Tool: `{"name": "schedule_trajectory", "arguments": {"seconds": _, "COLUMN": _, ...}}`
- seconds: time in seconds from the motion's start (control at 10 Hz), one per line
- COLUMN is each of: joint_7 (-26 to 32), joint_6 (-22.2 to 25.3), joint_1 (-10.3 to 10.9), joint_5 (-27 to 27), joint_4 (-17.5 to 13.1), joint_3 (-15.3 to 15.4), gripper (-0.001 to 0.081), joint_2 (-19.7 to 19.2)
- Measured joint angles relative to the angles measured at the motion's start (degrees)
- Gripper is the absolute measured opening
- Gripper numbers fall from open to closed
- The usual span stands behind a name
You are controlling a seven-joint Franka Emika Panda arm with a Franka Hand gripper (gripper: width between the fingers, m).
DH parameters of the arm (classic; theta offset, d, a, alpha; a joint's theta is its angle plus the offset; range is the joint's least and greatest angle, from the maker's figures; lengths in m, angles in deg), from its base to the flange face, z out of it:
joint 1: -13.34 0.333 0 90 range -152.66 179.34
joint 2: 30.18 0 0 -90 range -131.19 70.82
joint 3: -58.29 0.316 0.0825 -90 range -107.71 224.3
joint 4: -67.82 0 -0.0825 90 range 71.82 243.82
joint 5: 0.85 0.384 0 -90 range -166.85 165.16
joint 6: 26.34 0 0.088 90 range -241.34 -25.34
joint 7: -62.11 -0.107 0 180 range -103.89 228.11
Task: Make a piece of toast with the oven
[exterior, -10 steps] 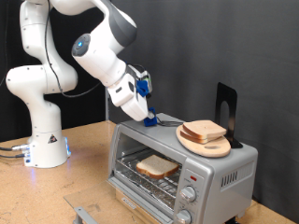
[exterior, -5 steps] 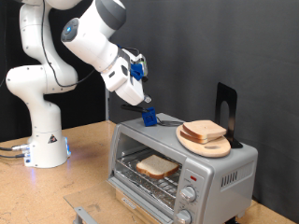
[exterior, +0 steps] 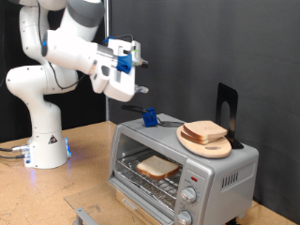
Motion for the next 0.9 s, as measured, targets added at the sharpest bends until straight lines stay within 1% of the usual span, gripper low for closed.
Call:
{"name": "schedule_trajectory", "arguments": {"seconds": 0.1, "joint_7": -5.27, "joint_6": 5.53, "joint_1": -1.84, "joint_5": -9.30, "joint_4": -0.57, "joint_3": -1.83, "gripper": 0.0808, "joint_2": 0.72}}
{"name": "schedule_trajectory", "arguments": {"seconds": 0.2, "joint_7": -6.64, "joint_6": 9.88, "joint_1": -3.60, "joint_5": -15.38, "joint_4": -1.30, "joint_3": -3.73, "gripper": 0.0808, "joint_2": 0.99}}
{"name": "schedule_trajectory", "arguments": {"seconds": 0.3, "joint_7": -6.64, "joint_6": 12.34, "joint_1": -4.31, "joint_5": -17.74, "joint_4": -1.49, "joint_3": -4.78, "gripper": 0.0808, "joint_2": 1.02}}
{"name": "schedule_trajectory", "arguments": {"seconds": 0.4, "joint_7": -6.63, "joint_6": 11.84, "joint_1": -4.30, "joint_5": -17.10, "joint_4": -1.40, "joint_3": -4.56, "gripper": 0.0808, "joint_2": 1.02}}
{"name": "schedule_trajectory", "arguments": {"seconds": 0.5, "joint_7": -9.72, "joint_6": 15.15, "joint_1": -4.45, "joint_5": -19.29, "joint_4": -1.59, "joint_3": -4.97, "gripper": 0.0808, "joint_2": 0.67}}
{"name": "schedule_trajectory", "arguments": {"seconds": 0.6, "joint_7": -14.01, "joint_6": 19.57, "joint_1": -5.05, "joint_5": -22.03, "joint_4": -2.10, "joint_3": -6.20, "gripper": 0.0808, "joint_2": -0.11}}
{"name": "schedule_trajectory", "arguments": {"seconds": 0.7, "joint_7": -17.96, "joint_6": 23.54, "joint_1": -6.10, "joint_5": -24.54, "joint_4": -2.71, "joint_3": -7.76, "gripper": 0.0808, "joint_2": -1.15}}
{"name": "schedule_trajectory", "arguments": {"seconds": 0.8, "joint_7": -20.68, "joint_6": 26.63, "joint_1": -7.31, "joint_5": -26.64, "joint_4": -3.37, "joint_3": -9.52, "gripper": 0.0808, "joint_2": -2.34}}
{"name": "schedule_trajectory", "arguments": {"seconds": 0.9, "joint_7": -21.79, "joint_6": 28.43, "joint_1": -8.50, "joint_5": -27.46, "joint_4": -3.93, "joint_3": -11.38, "gripper": 0.0808, "joint_2": -3.47}}
